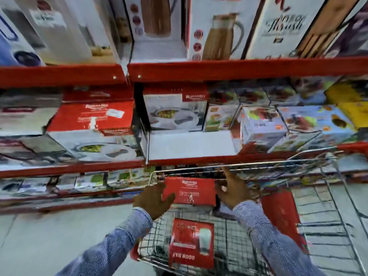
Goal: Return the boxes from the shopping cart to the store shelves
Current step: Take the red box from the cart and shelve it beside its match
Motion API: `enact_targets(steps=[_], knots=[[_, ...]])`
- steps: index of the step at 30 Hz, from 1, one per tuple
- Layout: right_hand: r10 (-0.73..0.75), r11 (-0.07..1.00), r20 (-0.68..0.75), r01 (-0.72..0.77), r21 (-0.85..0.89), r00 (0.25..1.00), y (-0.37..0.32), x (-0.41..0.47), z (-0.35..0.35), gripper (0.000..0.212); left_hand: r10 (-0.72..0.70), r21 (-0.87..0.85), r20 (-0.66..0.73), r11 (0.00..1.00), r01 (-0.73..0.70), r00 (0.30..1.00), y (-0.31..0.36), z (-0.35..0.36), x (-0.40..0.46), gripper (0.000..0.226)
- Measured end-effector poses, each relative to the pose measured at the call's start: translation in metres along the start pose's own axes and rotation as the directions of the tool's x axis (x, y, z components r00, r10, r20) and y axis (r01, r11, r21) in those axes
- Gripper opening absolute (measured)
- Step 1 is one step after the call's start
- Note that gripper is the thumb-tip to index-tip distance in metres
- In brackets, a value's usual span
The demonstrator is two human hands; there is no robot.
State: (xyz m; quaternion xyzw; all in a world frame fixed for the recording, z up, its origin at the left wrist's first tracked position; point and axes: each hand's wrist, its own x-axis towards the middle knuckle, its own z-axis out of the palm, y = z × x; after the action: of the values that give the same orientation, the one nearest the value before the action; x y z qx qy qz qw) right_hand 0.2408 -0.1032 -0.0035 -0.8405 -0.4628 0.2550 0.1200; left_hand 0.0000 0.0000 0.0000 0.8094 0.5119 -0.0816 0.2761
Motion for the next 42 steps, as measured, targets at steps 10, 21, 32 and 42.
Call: enact_targets(steps=[10, 21, 32, 42], knots=[[0.271, 0.793, 0.451, -0.463, 0.395, 0.850, 0.080, 0.055, 0.123, 0.041, -0.322, -0.564, 0.327, 0.688, 0.456, 0.889, -0.032, 0.089, 0.055, 0.061], [0.352, 0.621, 0.246, -0.422, 0.660, 0.903, 0.033, 0.009, 0.063, 0.034, -0.352, -0.723, 0.289, 0.529, 0.444, 0.890, -0.026, 0.050, 0.023, 0.041], [0.109, 0.675, -0.237, 0.103, 0.731, 0.965, -0.028, -0.038, -0.091, 0.022, -0.237, -0.794, -0.291, 0.601, -0.095, 0.927, 0.021, -0.098, -0.050, 0.048], [-0.041, 0.752, -0.362, 0.267, 0.602, 0.931, -0.082, -0.009, -0.156, 0.037, -0.254, -0.609, -0.603, 0.759, -0.230, 0.756, 0.048, -0.169, -0.037, 0.037]])
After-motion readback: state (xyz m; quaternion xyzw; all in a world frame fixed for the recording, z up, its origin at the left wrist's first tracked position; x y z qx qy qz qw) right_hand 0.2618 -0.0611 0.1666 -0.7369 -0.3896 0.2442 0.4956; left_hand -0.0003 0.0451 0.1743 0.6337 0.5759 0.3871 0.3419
